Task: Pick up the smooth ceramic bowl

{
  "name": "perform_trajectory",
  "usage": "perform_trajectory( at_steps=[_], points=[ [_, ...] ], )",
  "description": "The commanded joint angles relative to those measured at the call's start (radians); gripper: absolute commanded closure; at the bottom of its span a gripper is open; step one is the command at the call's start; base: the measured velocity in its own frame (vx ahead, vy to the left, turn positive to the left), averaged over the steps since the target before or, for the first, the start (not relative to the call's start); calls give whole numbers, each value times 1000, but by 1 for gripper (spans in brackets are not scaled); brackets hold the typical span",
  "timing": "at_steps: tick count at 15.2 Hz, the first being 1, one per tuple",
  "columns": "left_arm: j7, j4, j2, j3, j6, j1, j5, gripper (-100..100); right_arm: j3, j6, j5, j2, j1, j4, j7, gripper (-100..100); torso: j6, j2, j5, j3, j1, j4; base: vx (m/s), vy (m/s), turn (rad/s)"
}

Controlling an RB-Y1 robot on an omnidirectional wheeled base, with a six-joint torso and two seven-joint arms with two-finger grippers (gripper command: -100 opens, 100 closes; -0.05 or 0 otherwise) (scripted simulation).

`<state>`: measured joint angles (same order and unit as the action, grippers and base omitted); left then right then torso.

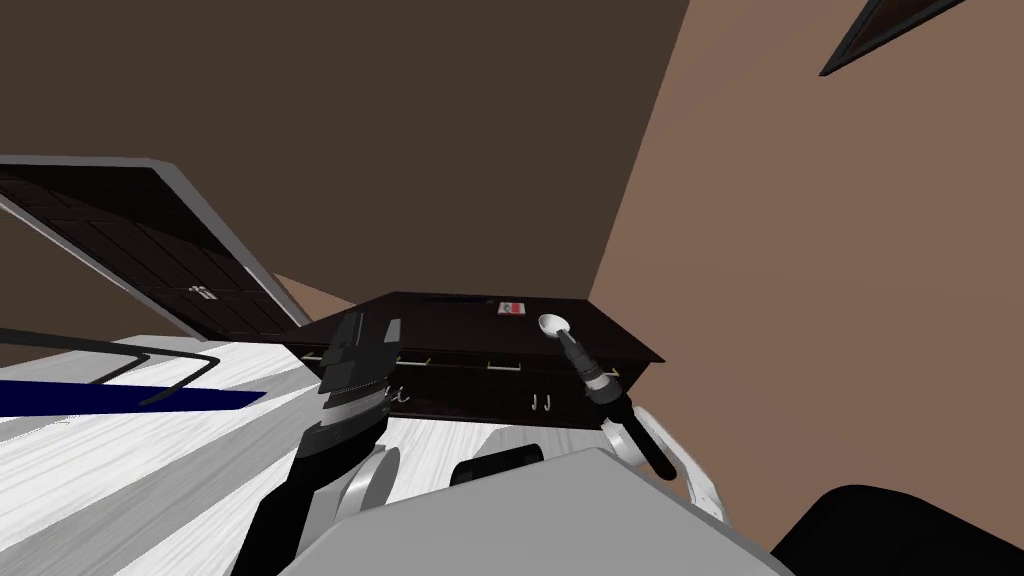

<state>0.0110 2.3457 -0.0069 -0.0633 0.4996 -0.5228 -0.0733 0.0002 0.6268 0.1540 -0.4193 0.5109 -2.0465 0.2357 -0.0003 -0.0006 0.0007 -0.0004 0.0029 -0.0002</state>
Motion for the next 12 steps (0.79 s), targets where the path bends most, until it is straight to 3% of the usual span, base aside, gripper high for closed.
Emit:
perform_trajectory(
  at_steps=[1, 7, 11, 12],
  points=[
    [0, 0, 0, 0, 0, 0, 0, 0, -4, 0, 18, -50, -7, 24, 11, -100, 0, 0, 0, 0, 0, 0, 5, 42, 73],
    [0, 0, 0, 0, 0, 0, 0, 0, -21, 0, 87, -174, -12, 100, 46, -100, 0, 0, 0, 0, -1, 0, 11, 36, 66],
    [0, 0, 0, 0, 0, 0, 0, 0, -26, 0, 112, -256, -14, 128, 58, -100, 0, 0, 0, 0, -1, 0, 11, 35, 59],
    [0, 0, 0, 0, 0, 0, 0, 0, -26, 0, 112, -256, -14, 128, 58, -100, 0, 0, 0, 0, -1, 0, 7, 24, 25]
  ],
)
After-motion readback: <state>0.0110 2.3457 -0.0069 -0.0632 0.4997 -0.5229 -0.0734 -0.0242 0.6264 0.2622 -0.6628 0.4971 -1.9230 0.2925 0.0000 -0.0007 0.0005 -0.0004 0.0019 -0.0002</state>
